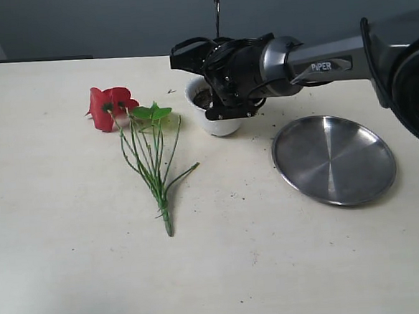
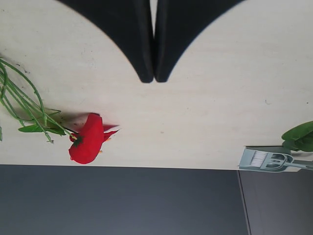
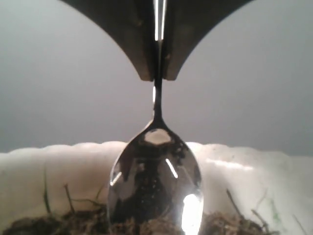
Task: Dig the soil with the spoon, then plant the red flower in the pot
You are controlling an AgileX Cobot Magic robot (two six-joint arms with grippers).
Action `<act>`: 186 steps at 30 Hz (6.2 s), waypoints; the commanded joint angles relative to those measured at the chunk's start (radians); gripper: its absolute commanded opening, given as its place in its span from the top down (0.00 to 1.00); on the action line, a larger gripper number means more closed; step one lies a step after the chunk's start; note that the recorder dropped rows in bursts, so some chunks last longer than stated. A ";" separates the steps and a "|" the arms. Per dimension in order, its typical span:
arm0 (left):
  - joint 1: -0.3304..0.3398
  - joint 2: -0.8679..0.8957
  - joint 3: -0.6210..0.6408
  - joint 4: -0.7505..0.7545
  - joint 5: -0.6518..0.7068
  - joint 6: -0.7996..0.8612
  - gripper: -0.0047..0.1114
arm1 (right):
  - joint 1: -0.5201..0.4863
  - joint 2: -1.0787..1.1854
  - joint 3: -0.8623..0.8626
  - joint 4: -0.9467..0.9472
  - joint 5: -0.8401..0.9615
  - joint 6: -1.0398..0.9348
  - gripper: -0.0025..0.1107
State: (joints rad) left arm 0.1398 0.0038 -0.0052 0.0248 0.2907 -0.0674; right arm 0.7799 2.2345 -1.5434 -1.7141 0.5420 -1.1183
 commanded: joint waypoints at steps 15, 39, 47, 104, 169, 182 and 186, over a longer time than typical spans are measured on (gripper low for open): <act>-0.002 -0.004 0.005 0.003 -0.006 -0.001 0.96 | 0.040 -0.047 0.005 0.061 0.109 0.017 0.98; -0.002 -0.004 0.005 0.003 -0.006 -0.001 0.96 | 0.053 -0.062 0.005 0.138 0.212 0.253 0.98; -0.002 -0.004 0.005 0.003 -0.006 -0.001 0.96 | 0.047 -0.062 0.005 0.138 0.248 0.469 0.98; -0.002 -0.004 0.005 0.003 -0.006 -0.001 0.96 | 0.047 -0.062 0.005 0.461 0.353 1.118 0.98; -0.002 -0.004 0.005 0.003 -0.006 -0.001 0.96 | 0.047 -0.062 0.005 0.591 0.419 1.242 0.98; -0.002 -0.004 0.005 0.003 -0.006 -0.001 0.96 | 0.057 -0.090 0.003 0.600 0.390 1.294 0.98; -0.002 -0.004 0.005 0.003 -0.006 -0.001 0.96 | 0.058 -0.090 0.003 0.589 0.431 1.308 0.98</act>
State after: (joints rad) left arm 0.1398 0.0038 -0.0052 0.0248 0.2907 -0.0674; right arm 0.8388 2.1584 -1.5434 -1.1167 0.9477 0.1617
